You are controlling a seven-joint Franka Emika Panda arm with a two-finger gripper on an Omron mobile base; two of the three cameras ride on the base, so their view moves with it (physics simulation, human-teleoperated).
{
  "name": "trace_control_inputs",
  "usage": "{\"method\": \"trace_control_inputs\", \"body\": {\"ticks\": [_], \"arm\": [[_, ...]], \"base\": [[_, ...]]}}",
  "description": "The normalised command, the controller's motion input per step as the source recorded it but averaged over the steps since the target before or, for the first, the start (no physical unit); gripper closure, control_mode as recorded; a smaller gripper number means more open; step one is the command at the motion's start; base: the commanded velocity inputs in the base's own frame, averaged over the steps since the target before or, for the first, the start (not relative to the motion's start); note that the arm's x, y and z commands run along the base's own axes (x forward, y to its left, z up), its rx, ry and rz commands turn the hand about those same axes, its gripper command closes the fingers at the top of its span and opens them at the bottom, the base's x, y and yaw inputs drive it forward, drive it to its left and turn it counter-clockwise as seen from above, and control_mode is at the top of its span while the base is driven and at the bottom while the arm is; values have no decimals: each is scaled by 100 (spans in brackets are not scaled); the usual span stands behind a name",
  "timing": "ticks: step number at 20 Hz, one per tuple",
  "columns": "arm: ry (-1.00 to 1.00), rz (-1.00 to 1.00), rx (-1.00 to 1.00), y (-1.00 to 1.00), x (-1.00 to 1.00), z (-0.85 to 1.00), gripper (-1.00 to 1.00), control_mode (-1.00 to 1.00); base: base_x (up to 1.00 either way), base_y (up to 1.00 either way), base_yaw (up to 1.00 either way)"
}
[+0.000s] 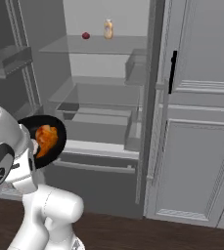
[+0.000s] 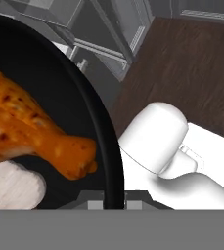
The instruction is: Pick the chicken drumstick and garlic from their plates and place them in the bowl. Then put the bowl in the fridge.
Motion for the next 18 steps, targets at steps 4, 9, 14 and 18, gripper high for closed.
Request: {"method": "trace_control_inputs", "body": {"ticks": [4, 9, 14, 18], "arm": [[0, 0, 0, 0, 0, 0, 100, 100], [0, 0, 0, 0, 0, 0, 100, 100], [0, 0, 0, 0, 0, 0, 100, 100], [0, 0, 0, 0, 0, 0, 100, 100]], "base": [[100, -11, 8], [93, -15, 3], [81, 0, 0], [51, 0, 0]]}}
